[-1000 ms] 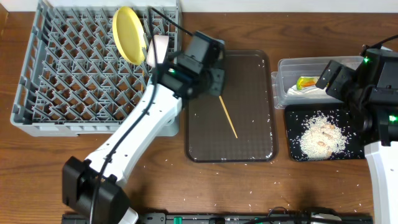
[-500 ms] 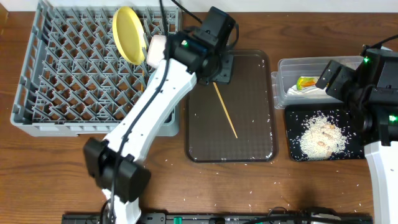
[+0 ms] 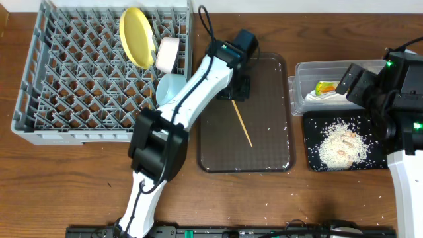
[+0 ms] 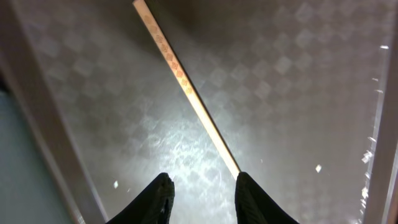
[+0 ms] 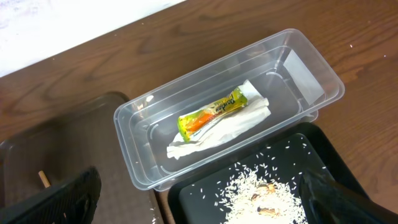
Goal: Sort waste into correct bins and load items into the dishwasher
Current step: 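Grasp the second wooden chopstick with the left gripper, then place the second chopstick into the dish rack with the left gripper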
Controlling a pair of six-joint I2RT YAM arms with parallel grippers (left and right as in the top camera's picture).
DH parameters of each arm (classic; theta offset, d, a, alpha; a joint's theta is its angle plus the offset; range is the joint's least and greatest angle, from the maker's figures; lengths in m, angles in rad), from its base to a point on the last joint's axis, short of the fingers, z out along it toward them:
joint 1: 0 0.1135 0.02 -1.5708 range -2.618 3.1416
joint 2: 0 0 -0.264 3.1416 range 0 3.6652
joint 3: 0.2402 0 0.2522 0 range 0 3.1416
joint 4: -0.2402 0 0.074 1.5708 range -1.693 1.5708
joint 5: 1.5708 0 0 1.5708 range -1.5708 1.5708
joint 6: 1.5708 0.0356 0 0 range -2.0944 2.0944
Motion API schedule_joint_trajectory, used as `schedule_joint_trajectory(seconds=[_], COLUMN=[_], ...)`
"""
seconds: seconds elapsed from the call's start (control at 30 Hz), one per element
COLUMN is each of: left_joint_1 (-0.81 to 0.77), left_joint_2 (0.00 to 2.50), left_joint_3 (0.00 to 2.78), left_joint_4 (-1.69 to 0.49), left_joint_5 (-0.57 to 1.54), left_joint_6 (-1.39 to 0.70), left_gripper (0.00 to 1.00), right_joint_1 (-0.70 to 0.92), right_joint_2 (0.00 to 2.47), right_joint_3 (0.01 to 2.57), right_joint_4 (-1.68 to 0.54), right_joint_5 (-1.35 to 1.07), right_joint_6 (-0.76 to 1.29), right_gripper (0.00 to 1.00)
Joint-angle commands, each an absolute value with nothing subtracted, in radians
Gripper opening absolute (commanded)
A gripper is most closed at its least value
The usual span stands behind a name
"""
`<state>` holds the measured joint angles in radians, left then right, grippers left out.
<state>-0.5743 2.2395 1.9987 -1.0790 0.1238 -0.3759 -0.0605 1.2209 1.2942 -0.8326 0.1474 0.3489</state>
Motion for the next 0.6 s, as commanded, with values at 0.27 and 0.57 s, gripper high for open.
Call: schedule_joint_trajectory(seconds=[0.27, 0.57], left_joint_1=[-0.587, -0.609], left_joint_2=[2.400, 2.400], left_joint_3=[2.009, 1.972], left_joint_4=[-1.028, -0.988], left_joint_5=[0.096, 0.087], left_joint_6=[-0.609, -0.631], left_gripper=[0.33, 0.27], right_joint_1=[-0.064, -0.064], right_joint_2=[1.219, 1.219], right_joint_3=[1.307, 1.307], right_joint_4=[-0.831, -0.831], right_joint_5=[0.157, 0.157], right_joint_6=[0.359, 0.359], right_gripper=[0.99, 0.99])
